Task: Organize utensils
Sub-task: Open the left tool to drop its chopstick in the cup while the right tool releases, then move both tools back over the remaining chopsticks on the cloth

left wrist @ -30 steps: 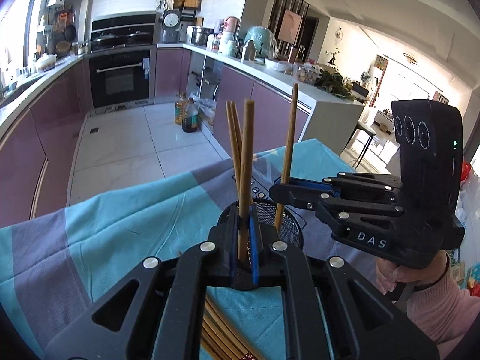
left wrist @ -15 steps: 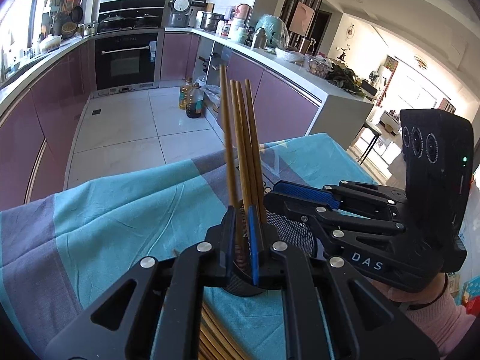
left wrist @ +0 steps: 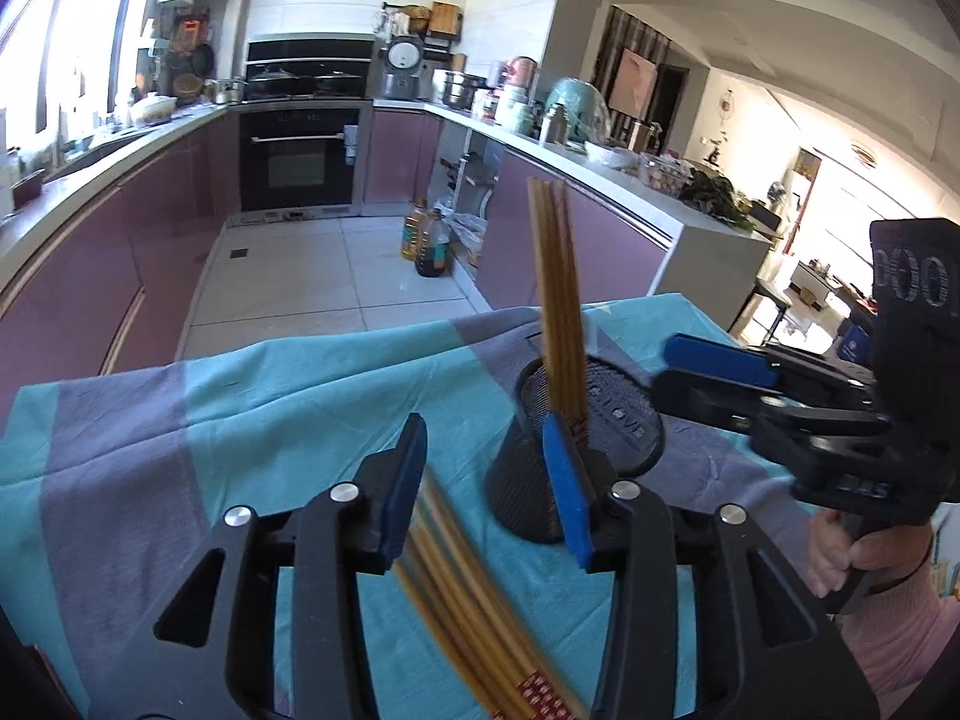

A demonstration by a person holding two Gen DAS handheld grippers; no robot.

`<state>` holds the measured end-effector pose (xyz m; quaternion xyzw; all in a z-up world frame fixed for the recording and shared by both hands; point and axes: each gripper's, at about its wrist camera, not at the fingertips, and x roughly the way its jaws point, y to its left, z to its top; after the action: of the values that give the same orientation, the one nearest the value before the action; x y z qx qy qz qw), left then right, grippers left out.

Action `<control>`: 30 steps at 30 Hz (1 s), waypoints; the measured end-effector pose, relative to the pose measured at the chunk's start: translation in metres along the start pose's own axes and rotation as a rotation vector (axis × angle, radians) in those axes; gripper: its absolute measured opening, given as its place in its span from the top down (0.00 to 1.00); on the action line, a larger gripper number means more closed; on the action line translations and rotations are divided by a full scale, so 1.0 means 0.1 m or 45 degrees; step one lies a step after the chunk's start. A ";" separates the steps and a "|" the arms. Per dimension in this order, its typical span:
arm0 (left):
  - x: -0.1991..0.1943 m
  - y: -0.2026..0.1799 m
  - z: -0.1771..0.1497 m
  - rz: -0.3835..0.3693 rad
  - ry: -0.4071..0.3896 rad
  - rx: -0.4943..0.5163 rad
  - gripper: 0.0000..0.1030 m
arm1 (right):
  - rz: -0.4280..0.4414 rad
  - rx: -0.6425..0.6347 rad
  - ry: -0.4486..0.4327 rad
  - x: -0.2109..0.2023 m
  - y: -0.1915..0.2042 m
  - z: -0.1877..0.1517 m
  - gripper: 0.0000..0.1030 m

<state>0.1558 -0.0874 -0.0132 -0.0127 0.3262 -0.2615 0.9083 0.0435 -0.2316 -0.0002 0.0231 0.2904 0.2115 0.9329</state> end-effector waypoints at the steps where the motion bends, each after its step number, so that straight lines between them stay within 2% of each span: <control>1: -0.04 0.04 -0.05 0.016 -0.002 -0.003 0.60 | 0.015 -0.012 0.002 -0.03 0.04 -0.02 0.60; 6: -0.14 0.23 -0.41 0.092 0.039 -0.037 0.55 | 0.093 -0.035 0.083 0.06 0.25 -0.28 0.58; 12: -0.12 0.38 -0.85 0.155 0.129 -0.080 0.47 | 0.104 0.007 0.231 0.39 0.32 -0.60 0.58; 15: -0.07 0.39 -0.95 0.176 0.170 -0.099 0.45 | 0.091 0.010 0.279 0.49 0.36 -0.71 0.52; 24: 0.04 0.34 -1.14 0.231 0.237 -0.071 0.43 | 0.007 0.008 0.346 0.61 0.41 -0.93 0.52; 30: 0.10 0.29 -1.17 0.228 0.257 -0.047 0.43 | -0.031 -0.021 0.356 0.62 0.44 -0.97 0.52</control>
<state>0.1060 -0.0496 -0.1165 0.0261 0.4207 -0.1732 0.8901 0.0195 -0.1744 -0.1065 -0.0176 0.4160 0.2038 0.8860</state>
